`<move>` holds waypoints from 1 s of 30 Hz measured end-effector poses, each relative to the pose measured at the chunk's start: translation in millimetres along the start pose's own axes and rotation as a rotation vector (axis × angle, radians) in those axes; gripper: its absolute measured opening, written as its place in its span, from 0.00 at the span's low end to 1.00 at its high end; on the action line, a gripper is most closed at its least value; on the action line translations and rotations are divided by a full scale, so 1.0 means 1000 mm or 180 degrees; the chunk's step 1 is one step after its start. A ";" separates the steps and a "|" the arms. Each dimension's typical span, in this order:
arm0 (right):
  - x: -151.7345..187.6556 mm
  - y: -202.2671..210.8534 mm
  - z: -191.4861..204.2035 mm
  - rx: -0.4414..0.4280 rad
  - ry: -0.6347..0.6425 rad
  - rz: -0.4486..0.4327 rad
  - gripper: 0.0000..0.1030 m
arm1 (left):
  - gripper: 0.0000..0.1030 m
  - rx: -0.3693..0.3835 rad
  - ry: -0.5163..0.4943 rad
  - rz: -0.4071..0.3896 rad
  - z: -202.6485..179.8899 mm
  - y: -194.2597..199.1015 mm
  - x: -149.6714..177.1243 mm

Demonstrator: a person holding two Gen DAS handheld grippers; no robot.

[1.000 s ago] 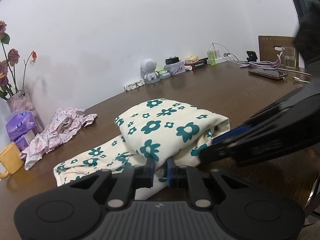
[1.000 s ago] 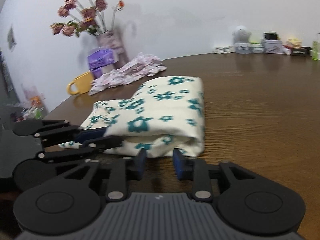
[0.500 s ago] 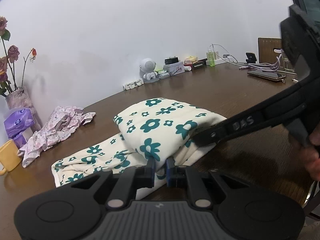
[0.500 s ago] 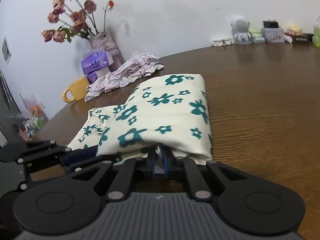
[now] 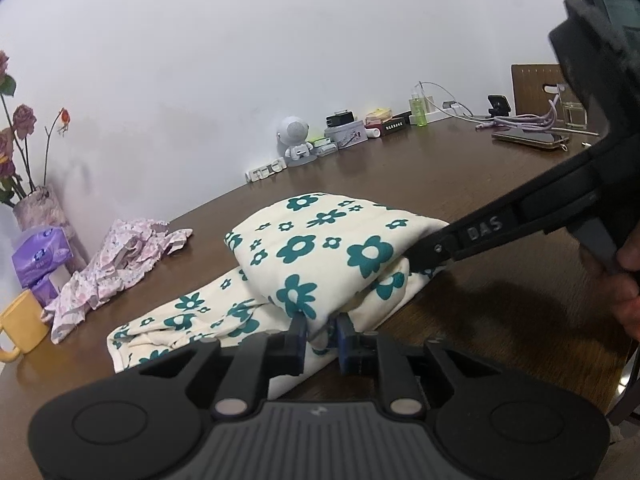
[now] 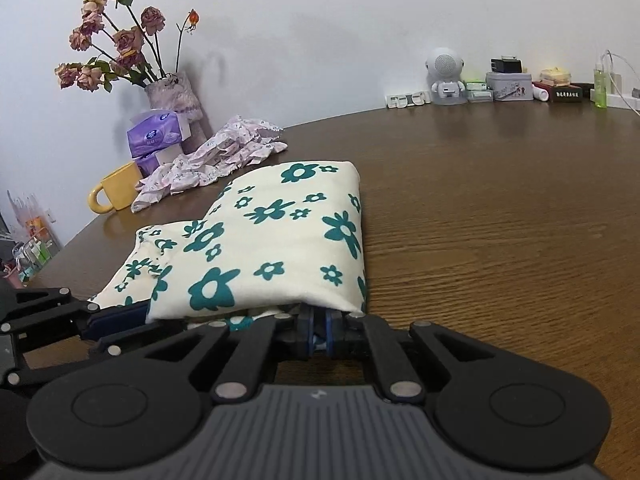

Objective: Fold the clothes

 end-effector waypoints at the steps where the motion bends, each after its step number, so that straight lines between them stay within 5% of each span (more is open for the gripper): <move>1: 0.000 0.003 0.000 -0.0009 -0.0005 -0.0004 0.07 | 0.16 0.0001 0.0004 0.0005 0.000 -0.001 0.000; 13: 0.006 0.003 0.024 -0.0356 0.0174 0.0190 0.09 | 0.10 -0.0005 0.0029 -0.0043 0.002 0.000 -0.003; 24: 0.000 -0.008 0.020 -0.0271 -0.0040 0.0073 0.06 | 0.10 -0.0009 0.0012 -0.0005 0.001 0.000 0.001; 30: 0.000 -0.006 -0.003 0.0007 -0.0073 -0.0010 0.05 | 0.10 -0.0006 0.0043 0.0069 0.000 -0.002 0.005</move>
Point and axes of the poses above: each gripper's, at about its wrist camera, not at the fingertips, and y roughly against the way its jaws point, z to its left, x to its underside, the point moved 8 cm from there along -y, roughly the way its jaws point, and after that the axes turned 14 degrees about -z, right-handed, at the moved point
